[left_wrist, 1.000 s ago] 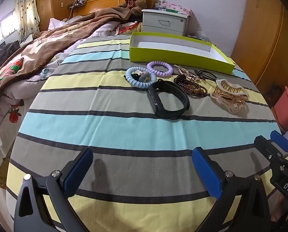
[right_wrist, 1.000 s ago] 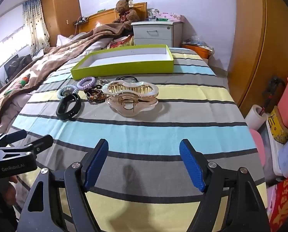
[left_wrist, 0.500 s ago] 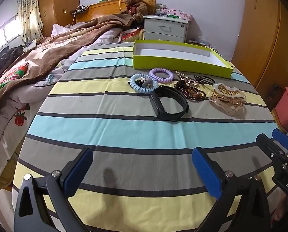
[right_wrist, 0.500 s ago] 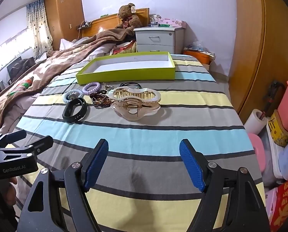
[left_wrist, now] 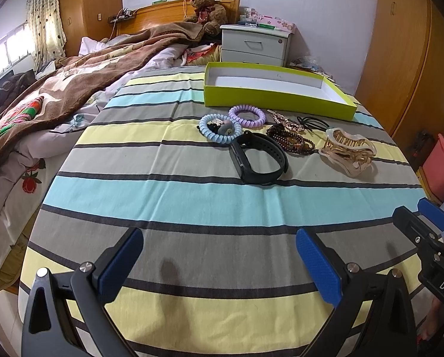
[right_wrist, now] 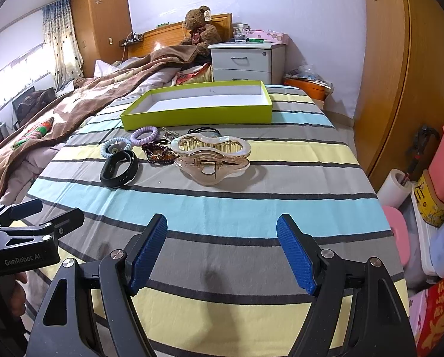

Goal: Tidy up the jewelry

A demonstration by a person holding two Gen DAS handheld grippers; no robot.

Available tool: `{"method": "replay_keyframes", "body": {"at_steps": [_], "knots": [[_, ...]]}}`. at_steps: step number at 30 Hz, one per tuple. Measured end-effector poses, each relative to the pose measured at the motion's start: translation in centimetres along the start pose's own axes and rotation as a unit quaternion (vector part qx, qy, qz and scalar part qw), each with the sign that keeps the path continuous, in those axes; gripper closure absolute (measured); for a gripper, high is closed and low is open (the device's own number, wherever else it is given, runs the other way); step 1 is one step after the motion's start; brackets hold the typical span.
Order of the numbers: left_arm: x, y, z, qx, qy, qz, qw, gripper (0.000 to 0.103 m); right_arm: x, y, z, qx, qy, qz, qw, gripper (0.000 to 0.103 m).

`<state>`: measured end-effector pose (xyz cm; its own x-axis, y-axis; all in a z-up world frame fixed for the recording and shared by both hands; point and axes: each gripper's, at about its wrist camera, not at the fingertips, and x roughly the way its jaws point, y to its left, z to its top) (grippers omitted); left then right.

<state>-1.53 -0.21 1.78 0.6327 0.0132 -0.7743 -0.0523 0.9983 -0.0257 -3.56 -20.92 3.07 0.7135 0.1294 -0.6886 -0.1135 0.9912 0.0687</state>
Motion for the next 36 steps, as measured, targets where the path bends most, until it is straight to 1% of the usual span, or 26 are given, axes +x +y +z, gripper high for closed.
{"method": "replay_keyframes", "body": {"at_steps": [36], "knots": [[-0.35,0.26,-0.24,-0.002,-0.002,0.001,1.0000,0.000,-0.12,0.37,0.02,-0.004,-0.001,0.000,1.000,0.027]]}}
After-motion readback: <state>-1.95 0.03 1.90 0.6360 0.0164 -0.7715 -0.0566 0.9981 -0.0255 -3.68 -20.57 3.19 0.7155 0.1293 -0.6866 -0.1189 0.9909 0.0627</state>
